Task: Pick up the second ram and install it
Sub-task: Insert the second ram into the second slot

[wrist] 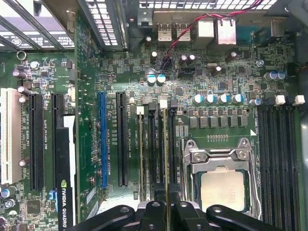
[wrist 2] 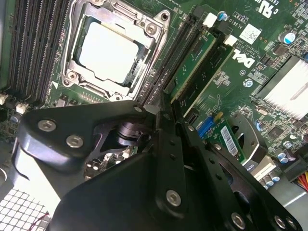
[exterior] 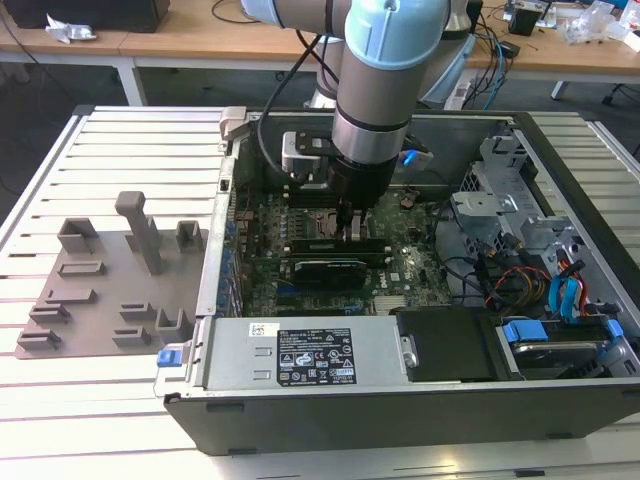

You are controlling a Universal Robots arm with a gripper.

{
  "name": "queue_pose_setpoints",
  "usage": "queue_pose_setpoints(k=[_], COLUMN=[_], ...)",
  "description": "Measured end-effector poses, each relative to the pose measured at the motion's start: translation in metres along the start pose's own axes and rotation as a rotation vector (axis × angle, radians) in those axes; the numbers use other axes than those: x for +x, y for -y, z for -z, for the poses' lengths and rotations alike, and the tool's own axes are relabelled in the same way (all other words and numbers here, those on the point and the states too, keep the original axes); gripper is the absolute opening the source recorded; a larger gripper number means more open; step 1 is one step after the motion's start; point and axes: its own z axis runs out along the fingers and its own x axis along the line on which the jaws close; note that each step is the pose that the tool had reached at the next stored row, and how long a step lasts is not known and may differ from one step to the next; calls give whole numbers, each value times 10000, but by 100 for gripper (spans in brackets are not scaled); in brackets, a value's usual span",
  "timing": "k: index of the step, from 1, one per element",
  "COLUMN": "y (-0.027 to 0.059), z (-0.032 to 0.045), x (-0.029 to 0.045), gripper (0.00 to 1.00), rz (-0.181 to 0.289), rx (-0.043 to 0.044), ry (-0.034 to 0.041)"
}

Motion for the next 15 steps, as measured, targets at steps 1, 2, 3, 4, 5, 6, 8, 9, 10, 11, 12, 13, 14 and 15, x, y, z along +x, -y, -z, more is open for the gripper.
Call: queue_pose_setpoints(k=[1,2,3,4,5,6,8,9,10,11,12,13,14,15], y=[0,0,0,0,0,0,0,0,0,0,0,0,-1,-2], z=[0,0,0,0,-1,-1,-2,-2,-2,-2,-2,-2,4,8], x=[0,0,0,0,0,0,0,0,0,0,0,0,-1,0], gripper=[13,13,13,13,13,13,13,13,13,13,13,13,13,13], rz=[0,1,0,0,0,0,0,0,5,16,28,44,57,58], rx=[0,0,-1,-1,-1,-1,-1,-1,-1,-1,-2,-2,0,1], ry=[0,-1,-2,-2,-1,-1,-2,-1,1,2,0,1,3,0])
